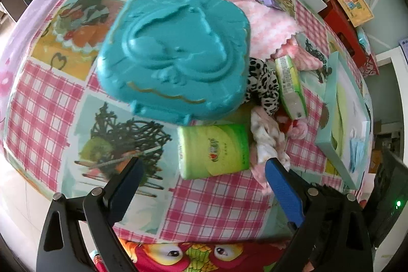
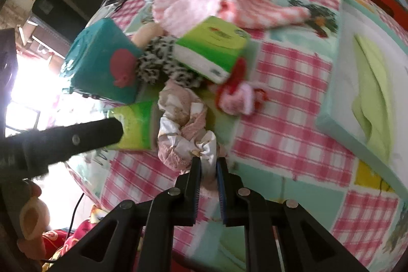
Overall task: Organize soft objects
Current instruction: 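Lift the floral cloth with right gripper while left gripper grasps the green tissue pack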
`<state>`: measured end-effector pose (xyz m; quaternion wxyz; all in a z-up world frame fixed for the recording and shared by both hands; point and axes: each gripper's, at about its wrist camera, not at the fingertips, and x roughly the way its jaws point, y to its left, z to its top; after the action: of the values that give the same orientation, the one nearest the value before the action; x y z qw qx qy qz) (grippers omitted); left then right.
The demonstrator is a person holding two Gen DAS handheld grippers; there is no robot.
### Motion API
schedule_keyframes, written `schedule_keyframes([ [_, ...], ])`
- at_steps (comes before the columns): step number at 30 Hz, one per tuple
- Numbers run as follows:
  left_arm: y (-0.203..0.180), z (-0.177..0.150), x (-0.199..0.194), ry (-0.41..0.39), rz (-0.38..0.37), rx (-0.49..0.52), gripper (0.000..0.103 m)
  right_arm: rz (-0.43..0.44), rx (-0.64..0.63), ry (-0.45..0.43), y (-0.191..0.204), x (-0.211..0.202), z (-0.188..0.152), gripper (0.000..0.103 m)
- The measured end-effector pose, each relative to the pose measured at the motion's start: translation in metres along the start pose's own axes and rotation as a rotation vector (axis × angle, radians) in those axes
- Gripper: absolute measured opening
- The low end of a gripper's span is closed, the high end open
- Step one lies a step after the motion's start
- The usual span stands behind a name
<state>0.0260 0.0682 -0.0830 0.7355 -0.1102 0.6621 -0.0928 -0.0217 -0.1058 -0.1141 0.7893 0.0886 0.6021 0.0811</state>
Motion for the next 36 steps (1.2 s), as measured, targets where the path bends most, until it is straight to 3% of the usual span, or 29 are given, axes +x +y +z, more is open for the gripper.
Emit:
schedule_keyframes([
  [16,-0.048,0.019,0.045,0.051,0.135,0.054,0.095,-0.021,0.127,-0.018,-0.059,-0.032,-0.029,0.013],
  [18,-0.053,0.021,0.052,0.056,0.147,0.063,0.078,-0.022,0.132,-0.017,-0.057,-0.035,-0.031,0.013],
  [20,-0.061,0.024,0.055,0.050,0.192,0.087,0.072,-0.024,0.136,-0.018,-0.058,-0.038,-0.034,0.013],
  [21,-0.060,0.024,0.055,0.046,0.196,0.092,0.067,-0.024,0.137,-0.018,-0.058,-0.038,-0.034,0.013],
  [29,-0.065,0.018,0.058,0.033,0.205,0.110,0.066,-0.025,0.145,-0.016,-0.056,-0.034,-0.028,0.013],
  [36,-0.055,0.004,0.053,0.039,0.172,0.068,0.066,-0.018,0.129,-0.030,-0.051,-0.039,-0.025,0.013],
])
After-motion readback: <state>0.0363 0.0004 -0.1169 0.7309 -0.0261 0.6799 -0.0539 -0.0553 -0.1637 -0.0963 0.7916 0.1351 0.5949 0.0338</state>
